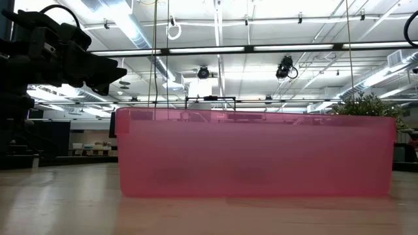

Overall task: Sort spring keychains
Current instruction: Put the bottom yellow spring keychain into the transparent bin

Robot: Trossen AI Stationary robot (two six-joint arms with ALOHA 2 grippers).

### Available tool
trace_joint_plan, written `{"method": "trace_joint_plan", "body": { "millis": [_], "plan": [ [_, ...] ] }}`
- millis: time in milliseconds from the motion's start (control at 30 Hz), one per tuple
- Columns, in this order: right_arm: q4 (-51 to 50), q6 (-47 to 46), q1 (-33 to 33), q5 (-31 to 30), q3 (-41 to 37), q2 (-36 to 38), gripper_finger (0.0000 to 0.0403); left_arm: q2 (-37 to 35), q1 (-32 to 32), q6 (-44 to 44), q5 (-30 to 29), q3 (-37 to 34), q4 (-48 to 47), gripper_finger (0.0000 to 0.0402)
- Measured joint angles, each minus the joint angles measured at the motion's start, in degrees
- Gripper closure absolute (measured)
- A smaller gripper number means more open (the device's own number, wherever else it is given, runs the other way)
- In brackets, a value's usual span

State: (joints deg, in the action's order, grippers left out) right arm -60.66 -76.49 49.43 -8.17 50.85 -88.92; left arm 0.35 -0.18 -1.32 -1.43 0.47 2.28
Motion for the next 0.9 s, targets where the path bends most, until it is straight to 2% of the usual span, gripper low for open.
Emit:
{"method": "trace_joint_plan", "body": {
  "millis": [333, 500, 900],
  "plan": [
    [0.15, -0.8, 0.0, 0.19, 0.0, 0.0, 0.0154, 0.01, -0.01, 0.0, 0.0, -0.02, 0.0, 0.0229],
    [0.92, -1.57, 0.0, 3.87, 0.0, 0.0, 0.0154, -0.01, 0.01, 0.0, 0.0, 0.0, 0.0, 0.0229],
    [1.83, -2.68, 0.08, 5.66, 0.0, 0.0, 0.0154, 0.01, -0.01, 0.0, 0.0, -0.01, 0.0, 0.0229]
  ]
}}
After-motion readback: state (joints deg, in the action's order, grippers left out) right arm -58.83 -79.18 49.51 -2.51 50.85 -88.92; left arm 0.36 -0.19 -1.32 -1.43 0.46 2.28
